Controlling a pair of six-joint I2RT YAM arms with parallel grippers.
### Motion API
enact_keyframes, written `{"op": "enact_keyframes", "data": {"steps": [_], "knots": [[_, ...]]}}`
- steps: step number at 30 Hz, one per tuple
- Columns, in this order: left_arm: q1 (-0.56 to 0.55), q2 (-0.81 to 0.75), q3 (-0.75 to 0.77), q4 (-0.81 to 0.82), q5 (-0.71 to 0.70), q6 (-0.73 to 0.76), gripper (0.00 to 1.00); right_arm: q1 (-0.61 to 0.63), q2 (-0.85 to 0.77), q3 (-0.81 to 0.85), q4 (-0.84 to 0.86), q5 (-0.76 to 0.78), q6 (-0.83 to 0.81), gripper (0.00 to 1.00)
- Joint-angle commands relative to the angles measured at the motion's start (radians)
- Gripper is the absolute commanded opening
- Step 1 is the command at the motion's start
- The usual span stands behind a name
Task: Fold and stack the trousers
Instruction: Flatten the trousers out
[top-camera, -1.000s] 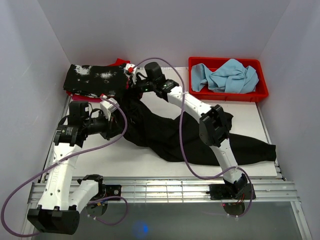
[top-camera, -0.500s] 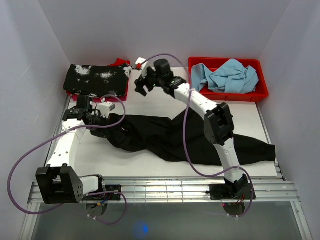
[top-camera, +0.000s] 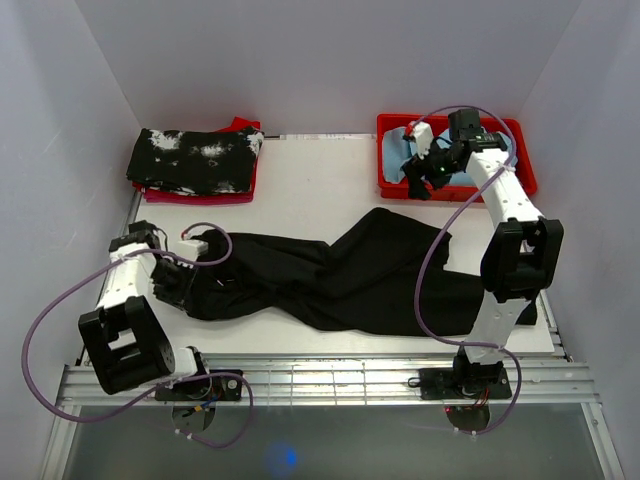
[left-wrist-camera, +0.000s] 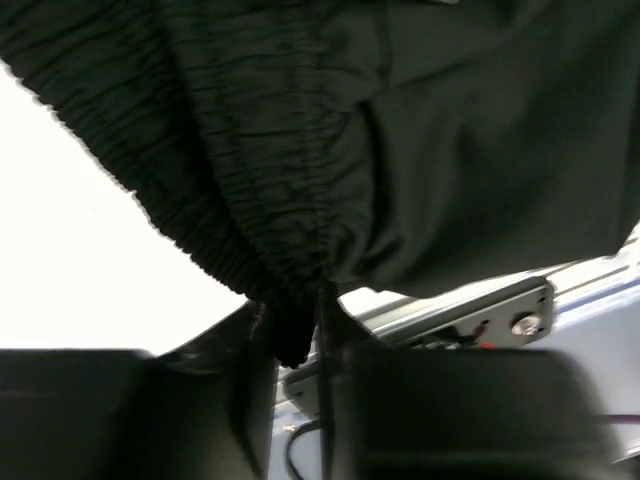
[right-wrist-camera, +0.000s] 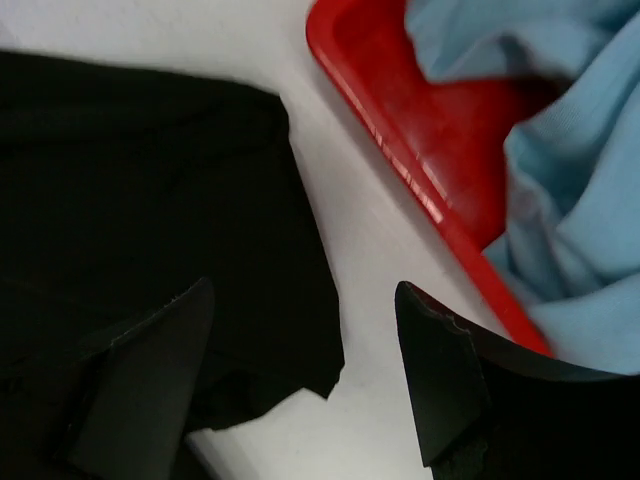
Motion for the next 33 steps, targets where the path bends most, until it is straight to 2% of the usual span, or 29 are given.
{"op": "enact_keyframes", "data": {"steps": [1,3,6,11,13,15,20,24,27,30,33], "knots": [[0.098,0.025,0.107,-0.05,0.043,0.113,0.43,-0.079,0.001,-0.033,-0.173,-0.007,-0.08,0.78],[0.134,0.047,0.234,-0.104,0.15,0.138,0.58,-0.148,-0.006,-0.039,-0.181,-0.003,-0.064,0.76],[0.14,0.059,0.338,-0.126,0.241,0.135,0.67,-0.206,-0.016,-0.063,-0.175,-0.02,-0.035,0.75],[0.141,0.13,0.459,-0.106,0.353,0.047,0.68,-0.234,-0.033,-0.203,-0.126,-0.028,0.058,0.71],[0.141,0.159,0.476,-0.092,0.373,0.0,0.68,-0.239,-0.058,-0.275,-0.04,-0.025,0.09,0.71],[0.141,0.2,0.481,-0.066,0.391,-0.045,0.68,-0.239,-0.085,-0.372,0.047,-0.005,0.112,0.71],[0.141,0.294,0.485,-0.021,0.436,-0.195,0.75,-0.239,-0.088,-0.514,0.172,0.003,0.112,0.72],[0.14,0.314,0.448,0.087,0.383,-0.287,0.77,-0.239,-0.091,-0.602,0.287,0.007,0.094,0.72],[0.14,0.32,0.415,0.165,0.314,-0.348,0.77,-0.239,-0.096,-0.637,0.344,-0.023,0.106,0.66],[0.14,0.335,0.38,0.228,0.266,-0.388,0.77,-0.239,-0.11,-0.653,0.388,-0.051,0.124,0.52],[0.138,0.364,0.347,0.282,0.256,-0.401,0.77,-0.239,-0.122,-0.648,0.407,-0.071,0.132,0.31]]}}
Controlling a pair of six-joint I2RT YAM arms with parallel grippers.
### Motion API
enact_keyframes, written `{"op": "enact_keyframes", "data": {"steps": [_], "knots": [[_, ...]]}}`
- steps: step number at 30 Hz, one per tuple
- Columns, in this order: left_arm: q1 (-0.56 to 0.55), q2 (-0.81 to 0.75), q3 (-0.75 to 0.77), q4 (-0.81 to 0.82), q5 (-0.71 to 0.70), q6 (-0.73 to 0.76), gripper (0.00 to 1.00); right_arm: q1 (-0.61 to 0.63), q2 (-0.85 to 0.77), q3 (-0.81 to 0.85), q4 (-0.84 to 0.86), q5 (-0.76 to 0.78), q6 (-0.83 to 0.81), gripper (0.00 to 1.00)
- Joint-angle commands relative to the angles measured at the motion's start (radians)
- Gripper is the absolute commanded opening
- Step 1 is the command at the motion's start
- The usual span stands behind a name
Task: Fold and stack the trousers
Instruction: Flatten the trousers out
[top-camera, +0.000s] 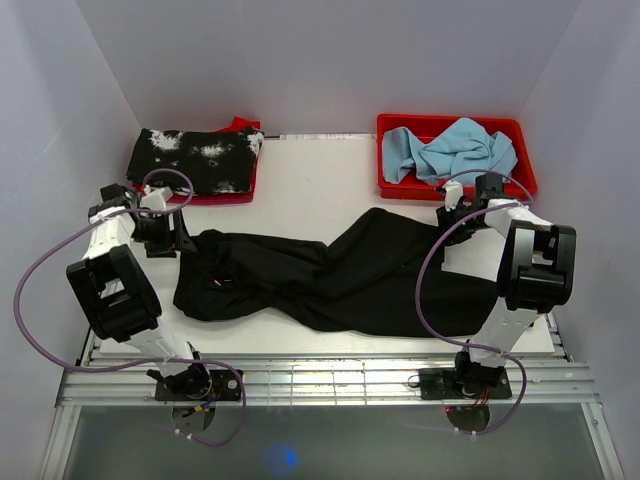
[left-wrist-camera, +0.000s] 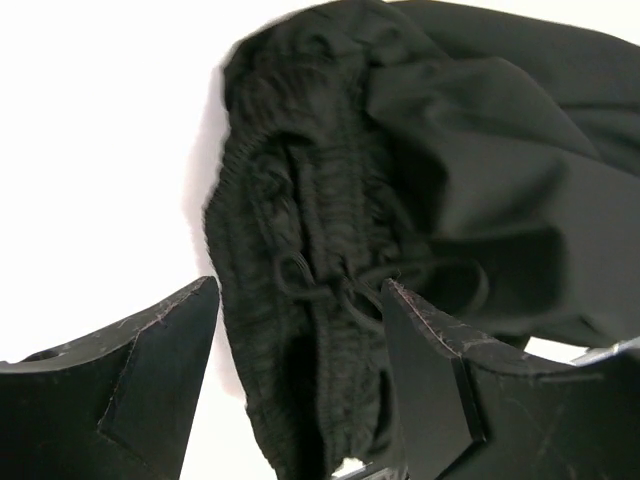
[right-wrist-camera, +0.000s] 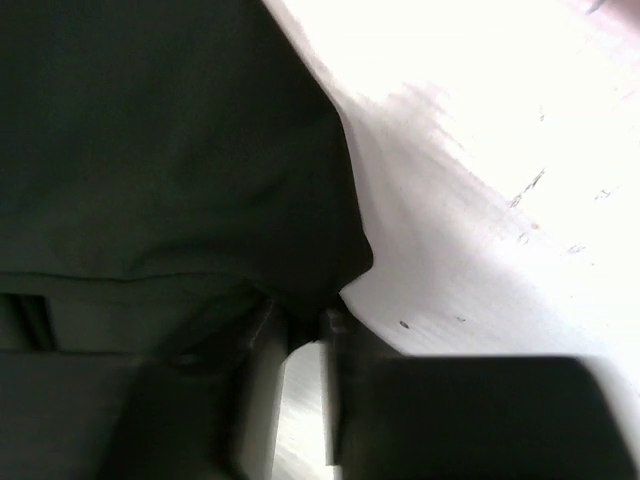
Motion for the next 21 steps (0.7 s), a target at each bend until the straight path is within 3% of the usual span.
{"op": "enact_keyframes", "data": {"steps": [1,3,4,13,17,21], "knots": [[0.001,0.031,-0.032,0.112,-0.02,-0.054,0.76,-0.001,-0.061,0.005,0.078,-0.064,0.019,0.2],[-0.002,0.045,-0.035,0.129,0.014,-0.061,0.74,-0.001,-0.076,0.013,0.073,-0.076,0.021,0.1],[-0.004,0.051,-0.031,0.129,0.067,-0.059,0.68,-0.001,-0.097,0.019,0.072,-0.085,0.021,0.08],[-0.004,-0.15,-0.06,0.155,0.145,-0.081,0.6,-0.001,-0.219,0.045,0.006,-0.125,0.025,0.08],[-0.018,-0.119,-0.046,0.042,0.123,-0.027,0.53,-0.001,-0.249,0.036,-0.006,-0.114,0.005,0.08],[-0.019,-0.069,-0.073,0.089,0.112,-0.047,0.51,-0.001,-0.263,0.036,-0.025,-0.114,-0.015,0.08]]}}
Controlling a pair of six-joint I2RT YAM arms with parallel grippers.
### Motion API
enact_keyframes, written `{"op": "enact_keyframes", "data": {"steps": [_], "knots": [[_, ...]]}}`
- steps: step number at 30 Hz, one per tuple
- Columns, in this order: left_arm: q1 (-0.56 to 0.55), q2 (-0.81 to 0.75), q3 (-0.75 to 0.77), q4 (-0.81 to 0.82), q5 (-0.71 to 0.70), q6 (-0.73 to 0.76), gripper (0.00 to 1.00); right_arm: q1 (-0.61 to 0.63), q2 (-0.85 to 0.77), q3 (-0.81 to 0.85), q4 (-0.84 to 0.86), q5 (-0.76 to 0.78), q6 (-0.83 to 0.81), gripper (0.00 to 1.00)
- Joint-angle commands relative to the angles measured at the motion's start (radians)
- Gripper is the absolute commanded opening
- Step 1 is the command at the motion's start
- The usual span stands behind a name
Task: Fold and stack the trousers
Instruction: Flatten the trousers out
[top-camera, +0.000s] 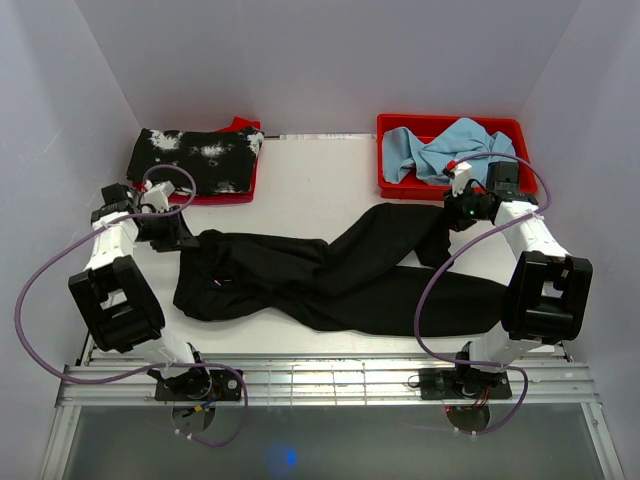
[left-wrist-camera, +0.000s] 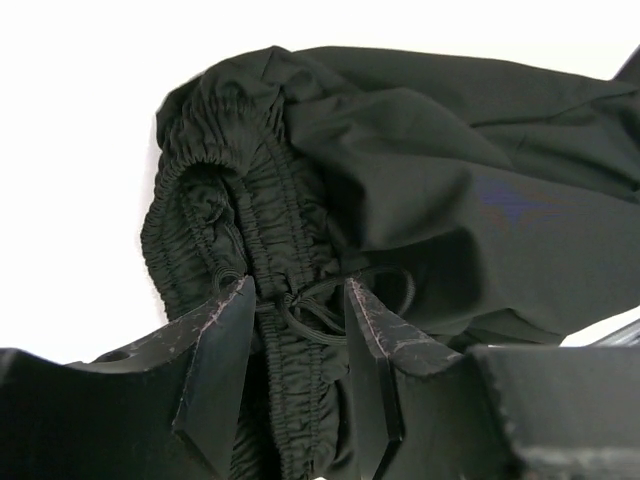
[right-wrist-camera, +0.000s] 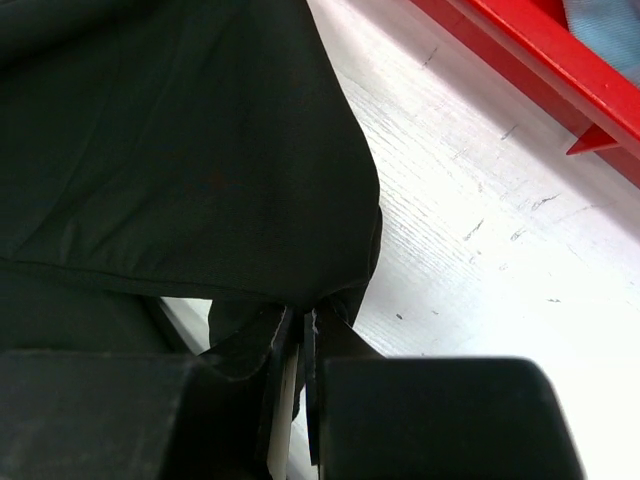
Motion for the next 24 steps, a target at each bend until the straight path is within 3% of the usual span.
{"op": "enact_keyframes", "data": {"steps": [1,14,22,24], "knots": [[-0.013,0.036,-0.019,0.012,0.022,-0.001,0.51,-0.002,-0.036,0.033,-0.022,-0.015,-0.02,0.08],[-0.101,0.182,-0.101,0.104,-0.19,-0.075,0.5,-0.002,-0.052,0.056,-0.048,0.005,-0.027,0.08],[-0.134,0.185,-0.155,0.167,-0.312,-0.127,0.61,-0.002,-0.052,0.053,-0.045,0.012,-0.02,0.08],[-0.151,0.181,-0.167,0.181,-0.305,-0.132,0.45,-0.002,-0.051,0.055,-0.045,0.014,-0.019,0.08]]}}
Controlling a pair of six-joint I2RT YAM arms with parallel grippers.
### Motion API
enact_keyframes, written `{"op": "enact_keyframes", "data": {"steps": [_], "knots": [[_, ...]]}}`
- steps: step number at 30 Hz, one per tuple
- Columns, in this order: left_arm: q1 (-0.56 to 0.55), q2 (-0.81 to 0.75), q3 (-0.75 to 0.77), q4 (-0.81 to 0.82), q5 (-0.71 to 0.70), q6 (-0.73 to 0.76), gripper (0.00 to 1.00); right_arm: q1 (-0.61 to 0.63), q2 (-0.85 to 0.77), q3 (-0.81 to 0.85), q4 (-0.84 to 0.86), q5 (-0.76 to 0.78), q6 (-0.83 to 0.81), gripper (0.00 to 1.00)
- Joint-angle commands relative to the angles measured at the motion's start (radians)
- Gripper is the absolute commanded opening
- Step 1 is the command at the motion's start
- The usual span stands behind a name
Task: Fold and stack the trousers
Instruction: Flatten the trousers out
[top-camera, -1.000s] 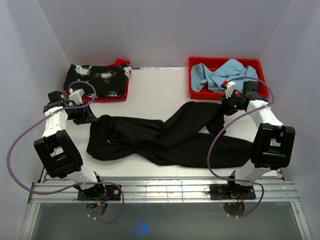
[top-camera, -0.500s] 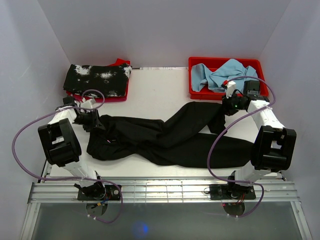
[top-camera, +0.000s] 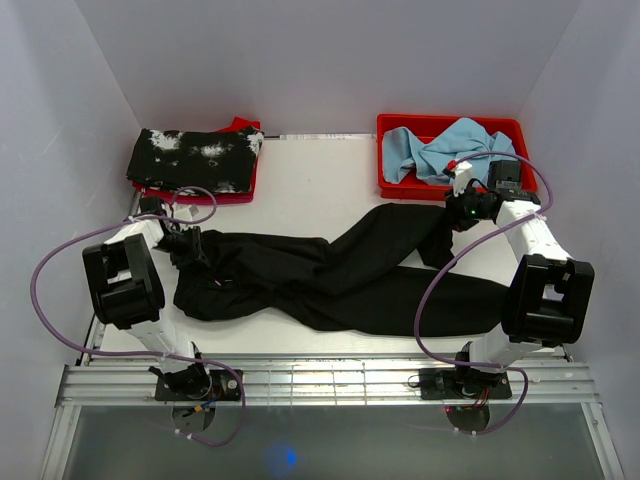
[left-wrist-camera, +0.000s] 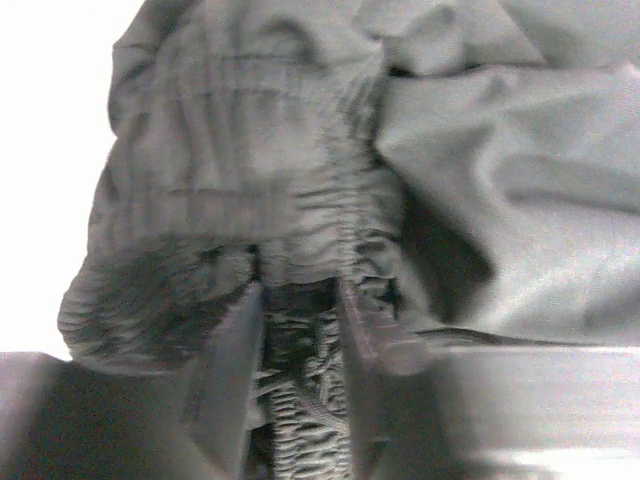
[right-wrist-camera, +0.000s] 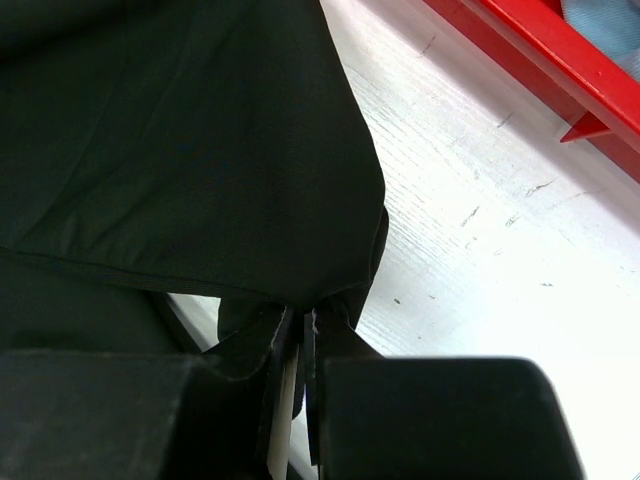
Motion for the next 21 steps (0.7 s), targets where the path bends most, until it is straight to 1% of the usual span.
{"op": "enact_keyframes", "data": {"steps": [1,2,3,5,7,8,12,15,21], "knots": [[-0.022,-0.002,-0.046,0.054,-0.078,-0.008,0.39,-0.002,-0.032,0.038,0.007,-0.003,0.001,0.08],[-0.024,-0.008,-0.041,0.052,-0.06,-0.016,0.33,-0.002,-0.033,0.038,0.007,0.001,0.0,0.08],[-0.024,-0.014,-0.029,0.046,-0.02,-0.017,0.23,-0.002,-0.036,0.036,0.007,0.007,-0.003,0.08],[-0.022,-0.045,-0.011,0.028,0.017,-0.019,0.14,-0.002,-0.049,0.033,0.007,0.017,-0.015,0.08],[-0.024,-0.092,0.028,0.0,0.043,-0.02,0.02,-0.002,-0.059,0.027,0.007,0.027,-0.026,0.08],[-0.022,-0.107,0.043,-0.01,0.046,-0.025,0.0,-0.002,-0.066,0.024,0.007,0.032,-0.035,0.08],[-0.019,-0.186,0.112,-0.061,0.024,-0.036,0.0,-0.005,-0.099,0.007,0.009,0.075,-0.058,0.08],[-0.009,-0.238,0.138,-0.076,-0.022,-0.037,0.0,-0.016,-0.122,-0.005,0.01,0.104,-0.075,0.08],[0.03,-0.236,0.126,-0.07,-0.153,-0.001,0.0,-0.051,-0.171,-0.004,0.012,0.173,-0.13,0.08]]}}
